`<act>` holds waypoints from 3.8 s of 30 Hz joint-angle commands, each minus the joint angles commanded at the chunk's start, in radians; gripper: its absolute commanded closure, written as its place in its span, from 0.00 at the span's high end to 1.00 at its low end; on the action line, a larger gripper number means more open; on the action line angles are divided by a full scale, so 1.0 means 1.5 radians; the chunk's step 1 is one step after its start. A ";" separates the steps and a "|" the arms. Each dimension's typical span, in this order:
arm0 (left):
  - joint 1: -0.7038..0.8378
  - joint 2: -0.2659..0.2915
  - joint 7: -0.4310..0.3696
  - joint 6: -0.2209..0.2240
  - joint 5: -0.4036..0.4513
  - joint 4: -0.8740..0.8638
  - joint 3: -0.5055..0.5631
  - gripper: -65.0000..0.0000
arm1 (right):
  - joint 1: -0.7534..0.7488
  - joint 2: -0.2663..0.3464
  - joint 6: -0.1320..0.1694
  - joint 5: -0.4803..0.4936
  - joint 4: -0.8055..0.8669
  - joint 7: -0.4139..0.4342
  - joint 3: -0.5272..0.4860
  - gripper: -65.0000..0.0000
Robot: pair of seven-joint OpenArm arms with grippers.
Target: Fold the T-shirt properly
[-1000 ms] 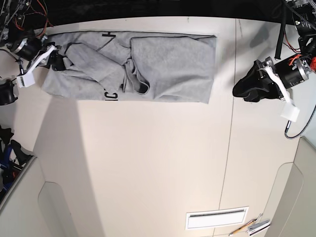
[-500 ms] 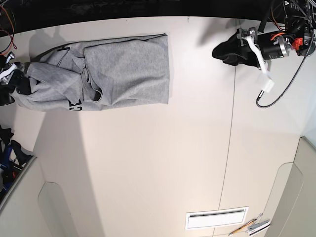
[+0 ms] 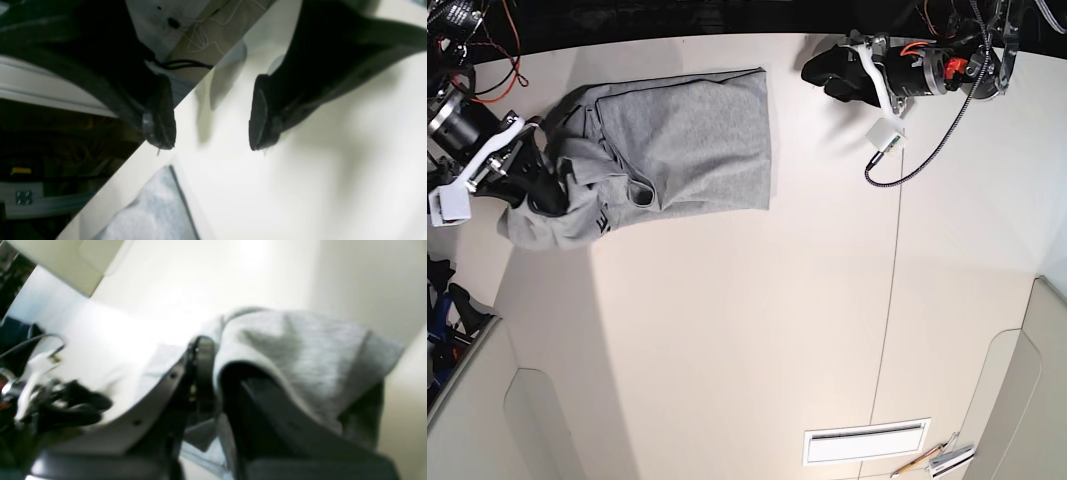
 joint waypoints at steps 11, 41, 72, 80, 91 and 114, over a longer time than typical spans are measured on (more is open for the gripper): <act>-0.002 0.050 0.000 0.000 -0.001 0.000 0.013 0.59 | 0.005 -0.063 -0.005 -0.147 0.007 0.055 -0.293 0.00; 0.000 0.081 0.164 0.000 -0.293 0.146 -0.200 0.59 | 0.067 -0.064 -0.020 -0.183 -0.024 0.072 -0.140 0.48; 0.003 0.123 0.126 0.000 -0.229 0.150 -0.200 0.59 | 0.155 -0.098 -0.018 -0.252 -0.220 0.161 -0.406 0.00; 0.004 0.123 0.128 0.000 -0.227 0.150 -0.200 0.59 | 0.200 -0.165 -0.019 -0.253 -0.275 0.163 -0.453 0.52; 0.004 0.123 0.125 0.000 -0.190 0.150 -0.200 0.59 | 0.214 -0.159 -0.015 -0.165 -0.178 0.042 -0.382 0.52; -0.040 0.090 0.097 0.000 -0.189 0.150 -0.200 0.59 | 0.090 -0.020 0.011 -0.032 -0.173 -0.082 -0.247 0.51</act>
